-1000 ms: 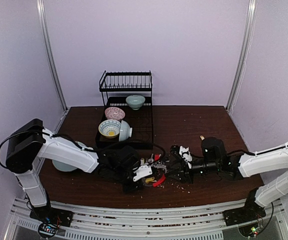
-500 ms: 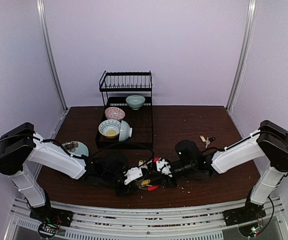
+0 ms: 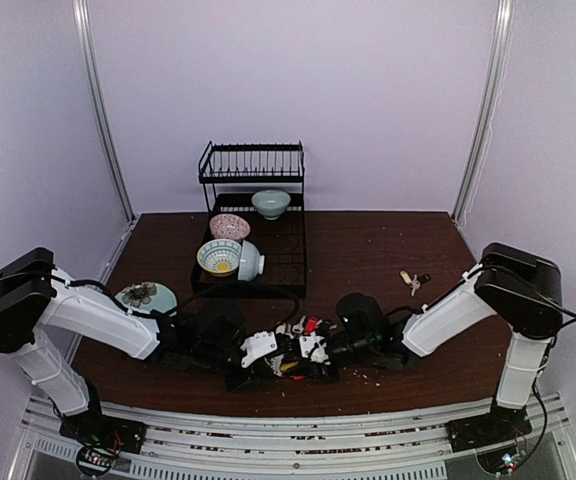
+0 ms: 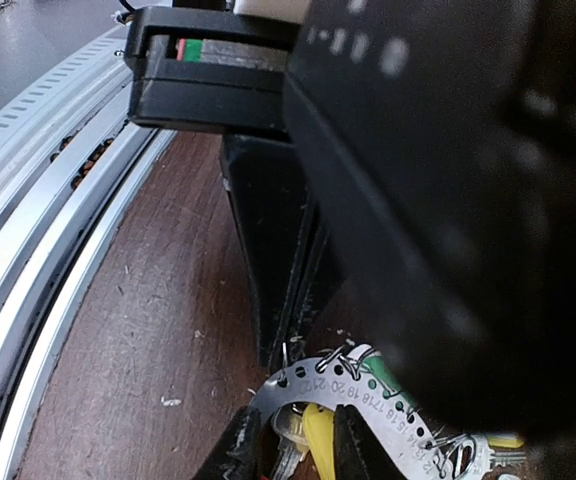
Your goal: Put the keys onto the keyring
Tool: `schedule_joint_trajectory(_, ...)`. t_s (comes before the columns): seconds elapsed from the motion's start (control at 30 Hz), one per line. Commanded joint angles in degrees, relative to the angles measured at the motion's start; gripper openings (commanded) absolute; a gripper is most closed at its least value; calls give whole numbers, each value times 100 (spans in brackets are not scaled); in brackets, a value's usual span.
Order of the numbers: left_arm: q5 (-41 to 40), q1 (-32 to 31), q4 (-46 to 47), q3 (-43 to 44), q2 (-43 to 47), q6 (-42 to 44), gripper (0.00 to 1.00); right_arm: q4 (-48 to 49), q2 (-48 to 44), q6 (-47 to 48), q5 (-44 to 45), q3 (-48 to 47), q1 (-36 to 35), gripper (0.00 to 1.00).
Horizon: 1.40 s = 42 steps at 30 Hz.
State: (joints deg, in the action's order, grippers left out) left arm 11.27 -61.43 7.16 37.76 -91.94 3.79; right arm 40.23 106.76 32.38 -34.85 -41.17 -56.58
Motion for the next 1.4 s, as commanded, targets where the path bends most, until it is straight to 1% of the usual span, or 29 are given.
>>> schedule_joint_trajectory(0.0,192,32,305,-14,117,113,0,388,310,-190,190,-222,-61,26)
schedule_joint_trajectory(0.23,150,43,334,-35,258,109,0,262,552,-252,13,-488,-56,24)
schedule_joint_trajectory(0.37,143,52,446,-87,355,100,0,344,559,-289,-127,-455,-69,25)
schedule_joint_trajectory(0.43,167,52,596,-180,423,97,0,815,477,-500,-258,-199,-69,25)
schedule_joint_trajectory(0.53,210,52,880,-333,535,147,0,1994,370,-1000,-357,387,-67,26)
schedule_joint_trajectory(0.6,307,52,992,-381,597,237,0,2453,391,-1299,-409,474,-66,27)
schedule_joint_trajectory(0.8,387,50,866,-361,651,399,0,2183,459,-1289,-277,260,-65,27)
schedule_joint_trajectory(0.87,385,51,834,-336,656,407,0,1892,455,-1226,-281,117,-64,26)
schedule_joint_trajectory(0.93,377,45,811,-315,676,439,0,1606,472,-1136,-287,6,-64,23)
schedule_joint_trajectory(1.07,375,43,762,-307,721,464,0,1523,462,-1025,-233,7,-60,15)
schedule_joint_trajectory(1.13,368,43,769,-314,730,465,0,1284,459,-905,-233,-94,-62,13)
schedule_joint_trajectory(1.2,347,43,769,-317,751,465,0,965,455,-778,-222,-218,-61,12)
schedule_joint_trajectory(1.3,341,43,774,-329,774,477,0,757,376,-553,-121,-178,-64,13)
schedule_joint_trajectory(1.37,342,37,770,-322,766,481,0,432,359,-371,-133,-269,-48,12)
